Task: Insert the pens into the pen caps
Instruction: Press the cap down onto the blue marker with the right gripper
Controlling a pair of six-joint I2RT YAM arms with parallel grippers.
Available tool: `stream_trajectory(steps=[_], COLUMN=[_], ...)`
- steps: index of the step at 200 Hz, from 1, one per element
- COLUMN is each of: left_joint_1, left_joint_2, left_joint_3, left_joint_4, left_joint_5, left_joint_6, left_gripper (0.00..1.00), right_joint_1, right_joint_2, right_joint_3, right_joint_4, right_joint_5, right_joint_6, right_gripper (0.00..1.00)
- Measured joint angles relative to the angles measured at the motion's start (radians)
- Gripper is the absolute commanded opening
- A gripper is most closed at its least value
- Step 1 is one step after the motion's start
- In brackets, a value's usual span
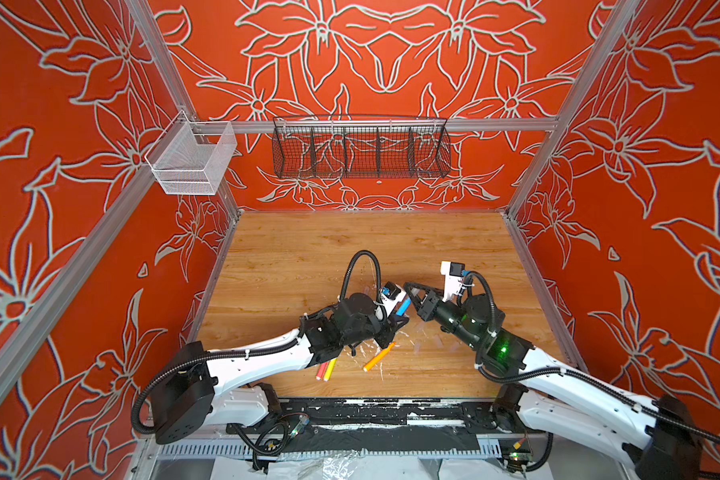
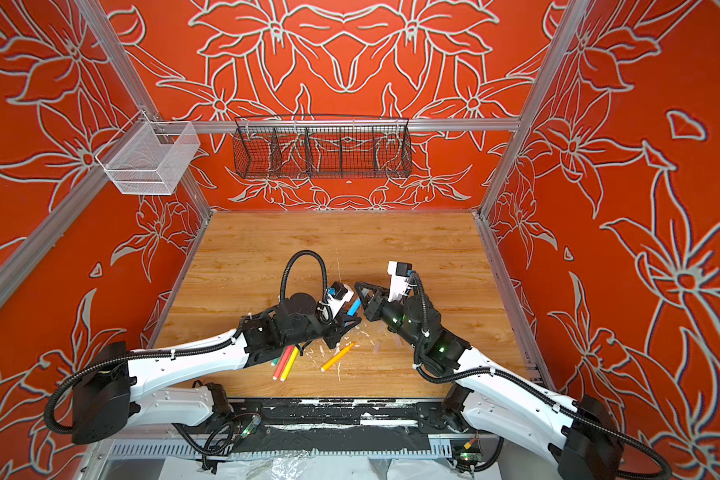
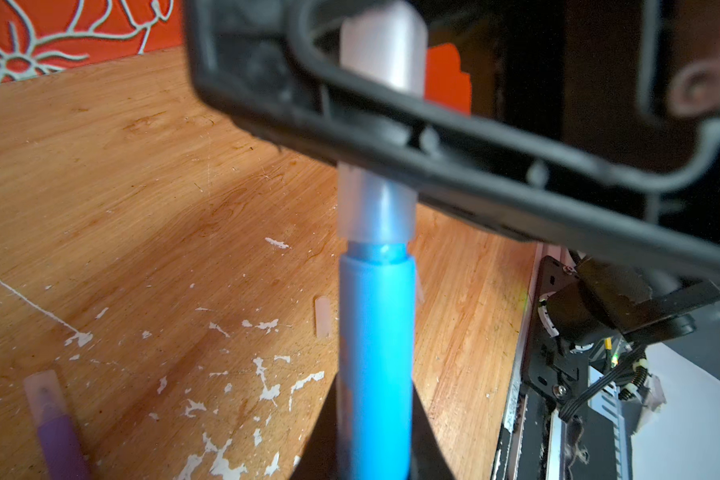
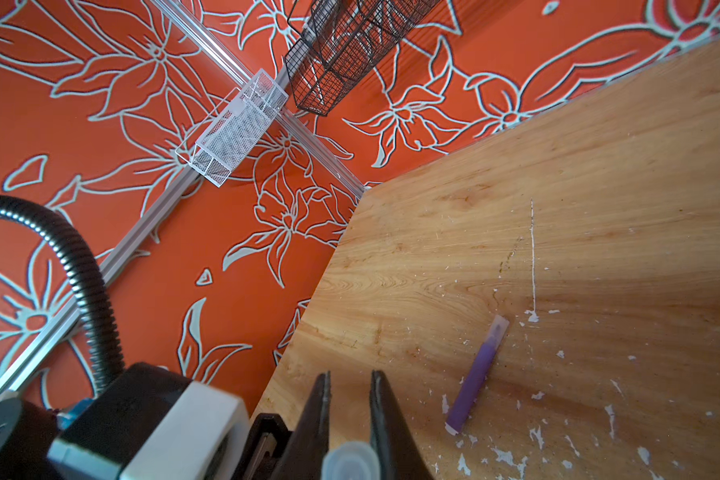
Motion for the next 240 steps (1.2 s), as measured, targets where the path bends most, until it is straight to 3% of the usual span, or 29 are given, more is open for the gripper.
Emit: stream_trajectory(steps=[47, 98, 236, 240], left_joint_1=[0.003, 0.015, 0.087, 0.087], left_joint_2=[0.002, 0.039, 0.118, 0.119], left_joint_3=[0.124, 0.295, 0.507, 0.509], left_joint_4=[-0.12, -0.24, -0.364, -0.367], left_joint_5=[-0.037, -0.063, 0.014, 0.018], left_joint_6=[0.0, 0.029, 0.168, 0.171], left_gripper=[0.0, 0.0, 0.0, 0.0], right_joint_1=[-0.012, -0.018, -0.018, -0.017], right_joint_2=[0.005, -0.002, 0.024, 0.02], right_joint_3=[0.046, 0.079, 0.202, 0.202], right_joint_4=[0.033, 0.115, 0.061, 0.058], right_joint_5=[0.005, 0.062, 0.17, 0.171], right_joint_6=[0.005, 0.005, -0.016, -0.018], right_gripper=[0.0, 0.0, 0.0, 0.04])
